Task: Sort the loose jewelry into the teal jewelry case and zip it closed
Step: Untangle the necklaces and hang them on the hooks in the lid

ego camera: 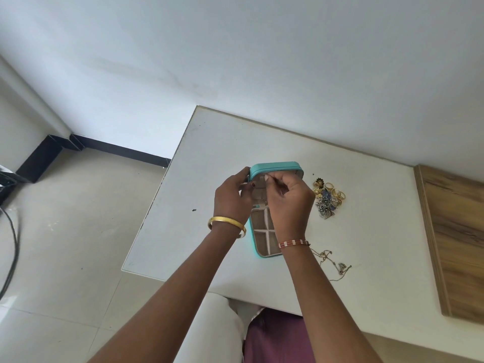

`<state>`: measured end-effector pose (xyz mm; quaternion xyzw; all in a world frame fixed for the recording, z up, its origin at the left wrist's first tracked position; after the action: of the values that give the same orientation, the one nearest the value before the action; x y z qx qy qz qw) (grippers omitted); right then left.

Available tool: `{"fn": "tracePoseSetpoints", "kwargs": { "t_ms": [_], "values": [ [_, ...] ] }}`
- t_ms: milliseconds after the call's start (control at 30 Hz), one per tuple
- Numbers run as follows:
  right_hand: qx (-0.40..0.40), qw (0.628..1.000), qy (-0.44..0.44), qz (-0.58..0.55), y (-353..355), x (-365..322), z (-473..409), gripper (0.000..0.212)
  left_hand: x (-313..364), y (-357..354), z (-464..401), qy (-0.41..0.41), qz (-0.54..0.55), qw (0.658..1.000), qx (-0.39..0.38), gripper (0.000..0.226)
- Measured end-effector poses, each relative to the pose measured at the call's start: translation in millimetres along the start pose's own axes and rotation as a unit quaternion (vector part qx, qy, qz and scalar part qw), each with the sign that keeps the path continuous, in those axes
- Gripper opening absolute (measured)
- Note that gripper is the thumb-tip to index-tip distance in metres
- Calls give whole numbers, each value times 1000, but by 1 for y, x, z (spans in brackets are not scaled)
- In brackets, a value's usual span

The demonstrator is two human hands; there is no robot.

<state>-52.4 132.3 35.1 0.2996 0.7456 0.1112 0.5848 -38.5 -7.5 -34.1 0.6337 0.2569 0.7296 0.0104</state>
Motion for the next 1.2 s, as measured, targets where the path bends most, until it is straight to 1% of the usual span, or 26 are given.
{"fn": "tracePoseSetpoints", "kwargs": {
  "t_ms": [67, 133, 200, 300, 367, 433, 500, 567, 633, 700, 767, 800, 867, 933, 1067, 1200],
  "values": [
    [9, 996, 54, 66, -1, -9, 1, 4, -1, 1, -1, 3, -2, 1000, 1, 38],
    [22, 990, 82, 115, -1, -11, 1, 3, -1, 1, -1, 0, -3, 1000, 1, 38],
    [32, 987, 83, 131, -1, -7, -2, 5, -2, 1, 0, -3, -2, 1000, 0, 38],
    [38, 990, 70, 120, -1, -2, -5, 4, -3, 2, -1, -3, 0, 1000, 4, 38],
    [35, 995, 25, 85, -2, 7, -7, 2, -3, 3, -1, -3, 1, 1000, 8, 37],
    [33, 997, -73, 15, -2, 27, -11, 5, -3, 3, -1, -4, 1, 1000, 11, 37],
    [28, 980, -189, -59, -4, 49, -11, 7, -2, 4, -1, -6, 5, 1000, 14, 37],
    [4, 955, -273, -113, -10, 63, -11, 8, -2, 5, 0, -7, 8, 1000, 15, 37],
    [-23, 937, -319, -140, -14, 69, -12, 8, -2, 5, 1, -6, 10, 1000, 13, 37],
    [-46, 929, -337, -148, -16, 69, -13, 2, -3, 5, 1, -4, 13, 1000, 14, 36],
    [-60, 933, -330, -128, -16, 66, -16, 15, -4, 5, 1, -1, 14, 1000, 17, 36],
    [-62, 936, -326, -121, -16, 66, -17, 16, -4, 5, 1, -1, 14, 1000, 17, 36],
    [-64, 942, -314, -100, -15, 67, -18, 11, -4, 5, 1, -2, 16, 1000, 16, 36],
    [-71, 956, -280, -51, -14, 66, -20, 3, -4, 5, 2, 0, 19, 1000, 14, 36],
    [-89, 974, -206, 37, -13, 58, -19, 14, -5, 4, 2, 0, 21, 1000, 11, 36],
    [-71, 982, -153, 82, 1, 50, -16, 17, -6, 3, 2, 6, 35, 999, 12, 36]
  ]
}}
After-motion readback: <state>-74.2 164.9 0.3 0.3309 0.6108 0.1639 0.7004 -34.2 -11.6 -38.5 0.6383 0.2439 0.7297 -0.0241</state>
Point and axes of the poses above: each hand's wrist, its own z-axis away from the middle knuckle, its own y-axis out of the back of the hand, x = y × z, the point moved 10 cm from there along -z, towards the middle knuckle, and after that the axes turned 5 degrees about -y, right-handed, at the moved point
